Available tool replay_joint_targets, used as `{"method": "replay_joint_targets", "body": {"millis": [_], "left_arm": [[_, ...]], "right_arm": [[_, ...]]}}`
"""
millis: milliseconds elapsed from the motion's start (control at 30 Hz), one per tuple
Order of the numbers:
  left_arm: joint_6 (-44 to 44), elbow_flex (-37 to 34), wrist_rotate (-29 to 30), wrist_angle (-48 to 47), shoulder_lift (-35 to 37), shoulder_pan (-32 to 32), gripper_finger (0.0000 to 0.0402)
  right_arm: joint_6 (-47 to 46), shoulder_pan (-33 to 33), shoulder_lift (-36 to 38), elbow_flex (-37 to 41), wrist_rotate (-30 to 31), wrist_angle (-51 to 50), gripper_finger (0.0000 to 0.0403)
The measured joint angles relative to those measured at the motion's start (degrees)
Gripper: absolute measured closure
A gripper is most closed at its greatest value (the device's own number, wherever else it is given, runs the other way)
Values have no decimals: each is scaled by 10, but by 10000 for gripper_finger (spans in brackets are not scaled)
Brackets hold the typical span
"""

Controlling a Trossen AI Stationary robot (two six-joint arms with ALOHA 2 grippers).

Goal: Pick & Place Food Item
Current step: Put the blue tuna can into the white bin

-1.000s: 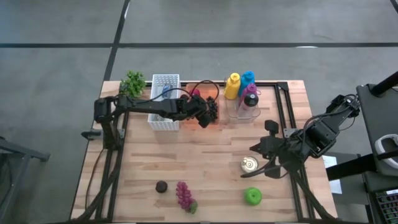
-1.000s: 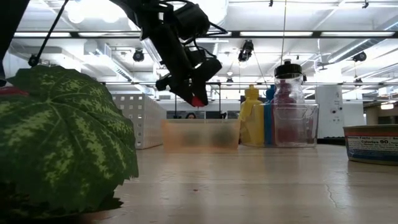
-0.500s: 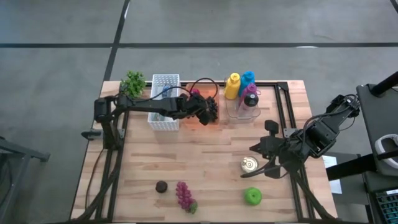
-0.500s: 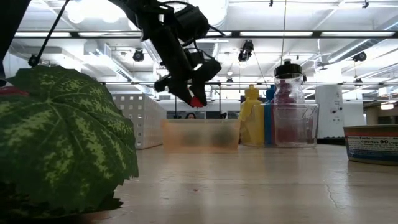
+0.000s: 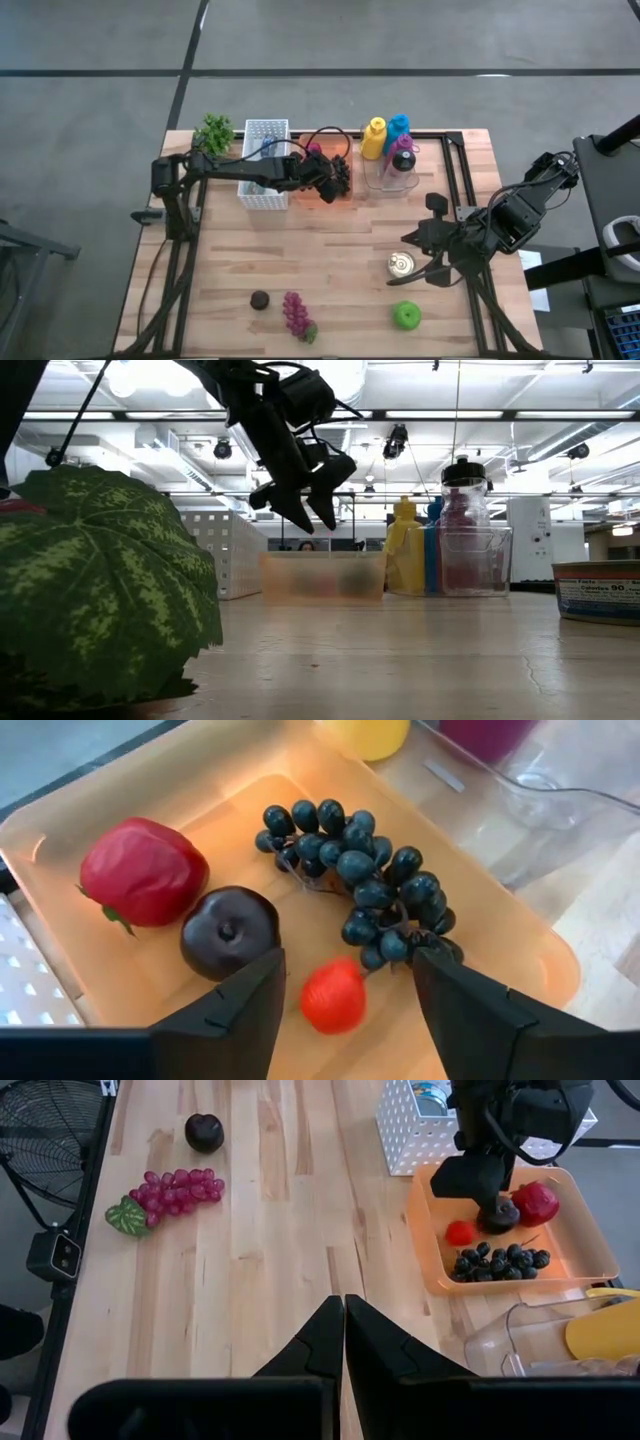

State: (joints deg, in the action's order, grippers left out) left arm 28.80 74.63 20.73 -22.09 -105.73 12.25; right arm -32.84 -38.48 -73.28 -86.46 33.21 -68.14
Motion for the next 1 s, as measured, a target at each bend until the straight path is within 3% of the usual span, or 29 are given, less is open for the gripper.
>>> {"method": "replay_joint_targets", "body": {"millis": [300, 600, 800, 1000], "left_arm": [[-3, 0, -11, 0, 0, 0, 128], [-70, 4, -33, -6, 36, -4, 107], [-101, 3, -87, -18, 84, -22, 109], [-109, 1, -153, -28, 122, -49, 139]], "right_arm": [[0, 0, 0, 0, 0, 0, 394], [-2, 0, 0, 0, 0, -1, 394], [-2, 0, 0, 0, 0, -2, 394], [-14, 0, 0, 6, 0, -2, 394]]}}
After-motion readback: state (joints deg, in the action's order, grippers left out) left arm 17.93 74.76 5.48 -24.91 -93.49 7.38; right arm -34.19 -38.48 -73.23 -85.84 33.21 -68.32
